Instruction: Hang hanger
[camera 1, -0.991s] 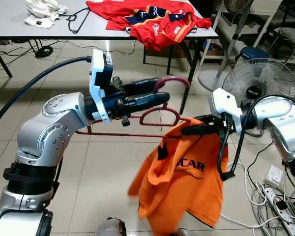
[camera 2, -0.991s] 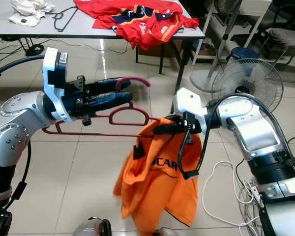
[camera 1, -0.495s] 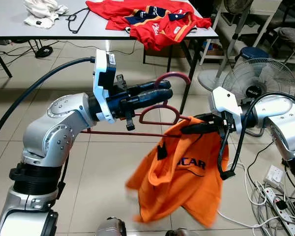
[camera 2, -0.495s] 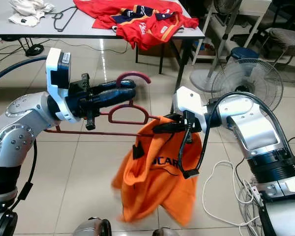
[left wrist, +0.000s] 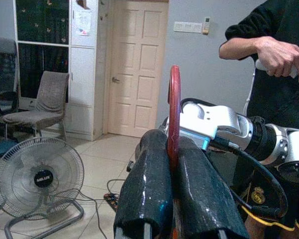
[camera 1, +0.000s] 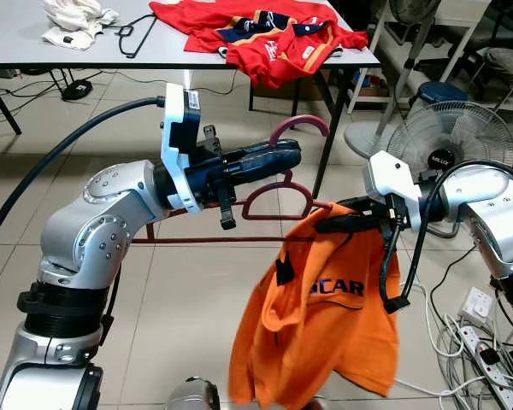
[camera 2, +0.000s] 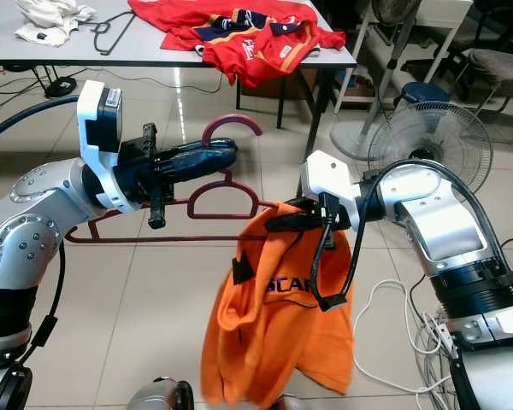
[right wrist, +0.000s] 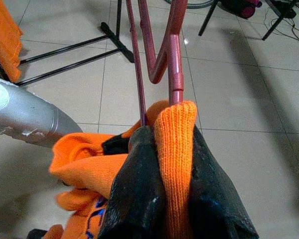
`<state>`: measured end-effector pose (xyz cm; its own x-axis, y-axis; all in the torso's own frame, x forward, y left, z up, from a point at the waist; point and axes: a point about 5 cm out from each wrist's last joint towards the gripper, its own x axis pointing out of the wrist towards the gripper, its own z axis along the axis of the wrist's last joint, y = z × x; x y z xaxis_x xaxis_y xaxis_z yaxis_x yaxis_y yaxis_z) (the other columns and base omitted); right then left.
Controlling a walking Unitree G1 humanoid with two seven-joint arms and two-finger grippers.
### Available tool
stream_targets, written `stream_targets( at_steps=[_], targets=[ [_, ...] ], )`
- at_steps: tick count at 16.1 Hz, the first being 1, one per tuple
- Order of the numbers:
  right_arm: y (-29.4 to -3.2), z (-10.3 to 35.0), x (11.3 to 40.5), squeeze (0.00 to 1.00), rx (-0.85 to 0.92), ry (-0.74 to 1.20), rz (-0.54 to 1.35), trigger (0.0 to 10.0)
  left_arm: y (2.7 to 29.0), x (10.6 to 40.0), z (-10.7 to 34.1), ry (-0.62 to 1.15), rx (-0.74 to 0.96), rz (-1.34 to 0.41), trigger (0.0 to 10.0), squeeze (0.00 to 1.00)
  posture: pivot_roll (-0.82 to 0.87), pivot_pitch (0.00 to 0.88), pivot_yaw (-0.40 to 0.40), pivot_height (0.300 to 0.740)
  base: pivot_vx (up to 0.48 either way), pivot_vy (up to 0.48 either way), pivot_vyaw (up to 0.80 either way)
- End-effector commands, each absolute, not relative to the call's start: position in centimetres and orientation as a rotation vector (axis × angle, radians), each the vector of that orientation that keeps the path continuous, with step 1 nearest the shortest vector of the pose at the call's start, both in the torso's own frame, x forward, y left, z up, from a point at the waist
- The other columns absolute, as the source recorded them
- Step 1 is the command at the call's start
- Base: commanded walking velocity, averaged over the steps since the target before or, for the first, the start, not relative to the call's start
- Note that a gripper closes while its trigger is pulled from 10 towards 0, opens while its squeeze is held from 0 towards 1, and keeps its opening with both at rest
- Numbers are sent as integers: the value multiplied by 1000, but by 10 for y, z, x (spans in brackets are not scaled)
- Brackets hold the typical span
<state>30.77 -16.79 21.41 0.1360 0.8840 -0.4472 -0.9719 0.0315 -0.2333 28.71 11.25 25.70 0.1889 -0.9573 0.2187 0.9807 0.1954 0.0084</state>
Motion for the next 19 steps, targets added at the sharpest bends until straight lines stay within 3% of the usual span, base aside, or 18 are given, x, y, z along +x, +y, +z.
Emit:
stream_targets(
  at_steps=[1, 2, 3, 13, 14, 15, 16, 19],
  targets=[
    [-173, 223, 308, 0, -586, 177, 1427, 10000, 114, 286, 265, -233, -151, -1375, 0, 0, -48, 41, -28, 740, 0, 0, 0],
    [-174, 224, 308, 839, -587, 177, 1427, 10000, 114, 286, 265, -244, -163, -1367, 0, 0, -50, 40, -28, 740, 0, 0, 0],
    [-175, 227, 309, 1000, -590, 172, 1425, 10000, 115, 286, 267, -271, -187, -1342, 0, 0, -56, 38, -30, 740, 0, 0, 0],
    [-178, 265, 319, 1000, -668, 83, 1398, 10000, 119, 276, 248, -349, -318, -1141, 0, 0, -95, 45, -86, 740, 0, 0, 0],
    [-177, 267, 319, 808, -669, 72, 1394, 10000, 118, 275, 248, -355, -323, -1134, 0, 0, -95, 45, -86, 740, 0, 0, 0],
    [-176, 271, 321, 165, -664, 46, 1384, 10000, 116, 275, 249, -367, -327, -1123, 0, 0, -97, 46, -90, 740, 0, 0, 0],
    [-174, 277, 323, 0, -652, 12, 1369, 10000, 115, 274, 249, -376, -323, -1115, 0, 0, -97, 46, -90, 740, 0, 0, 0],
    [-176, 295, 327, 0, -573, -68, 1328, 10000, 114, 276, 249, -394, -317, -1087, 0, 0, -102, 51, -92, 740, 0, 0, 0]
  ],
)
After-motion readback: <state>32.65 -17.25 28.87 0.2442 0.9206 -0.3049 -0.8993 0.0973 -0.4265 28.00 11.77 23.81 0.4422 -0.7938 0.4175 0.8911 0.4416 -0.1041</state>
